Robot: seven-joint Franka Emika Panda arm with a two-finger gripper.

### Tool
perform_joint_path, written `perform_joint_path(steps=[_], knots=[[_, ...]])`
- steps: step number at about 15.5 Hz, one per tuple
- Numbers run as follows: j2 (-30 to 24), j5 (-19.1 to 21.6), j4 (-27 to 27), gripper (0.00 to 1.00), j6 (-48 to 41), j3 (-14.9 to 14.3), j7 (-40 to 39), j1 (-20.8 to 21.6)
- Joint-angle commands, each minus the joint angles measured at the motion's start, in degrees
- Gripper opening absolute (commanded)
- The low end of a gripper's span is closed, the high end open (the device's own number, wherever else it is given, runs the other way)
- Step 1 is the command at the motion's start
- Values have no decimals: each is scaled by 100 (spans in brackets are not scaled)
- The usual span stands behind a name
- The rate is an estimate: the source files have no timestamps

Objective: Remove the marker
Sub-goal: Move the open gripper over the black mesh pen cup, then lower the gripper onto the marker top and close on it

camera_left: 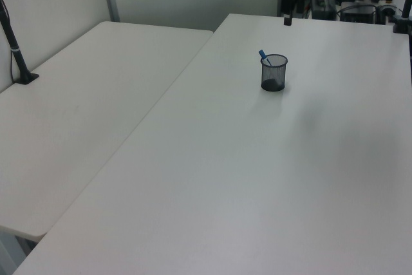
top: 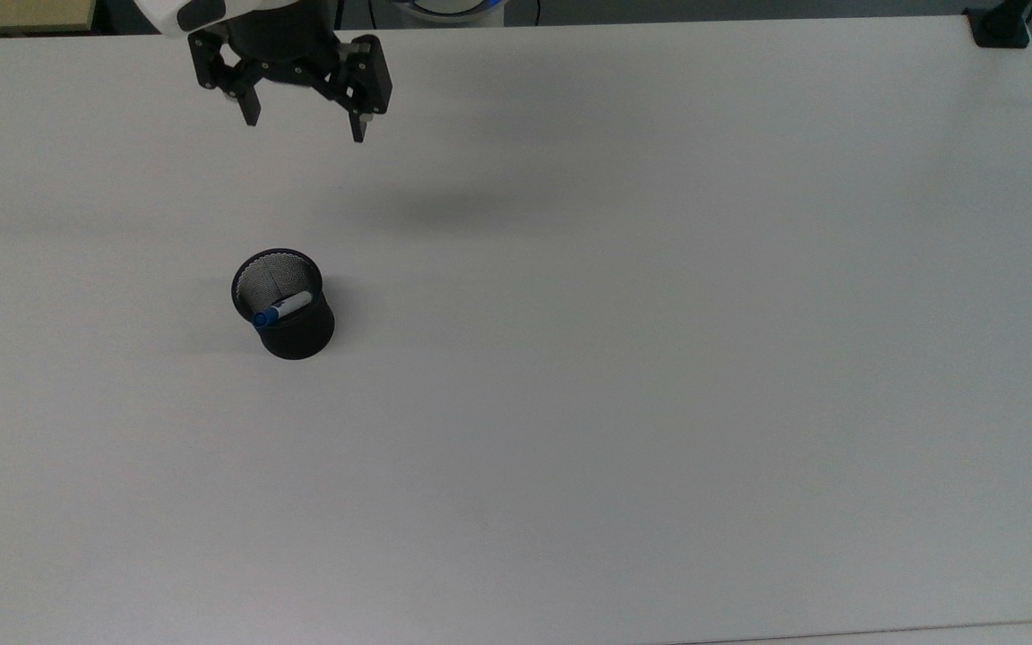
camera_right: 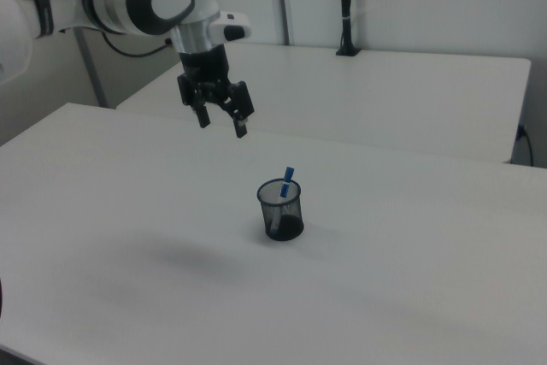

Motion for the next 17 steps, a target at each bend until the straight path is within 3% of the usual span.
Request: perform_joint_path(steps=[1, 6, 9, 13, 17], knots=[[321, 86, -63, 100, 958, -50, 138, -85], [910, 86, -71, 100, 2286, -50, 525, -102], [1129, 69, -71, 99, 2411, -50, 455, -138], [1464, -10, -98, 86, 3165, -50, 446, -129], [1543, 16, -80, 73, 3273, -50, 113, -261]])
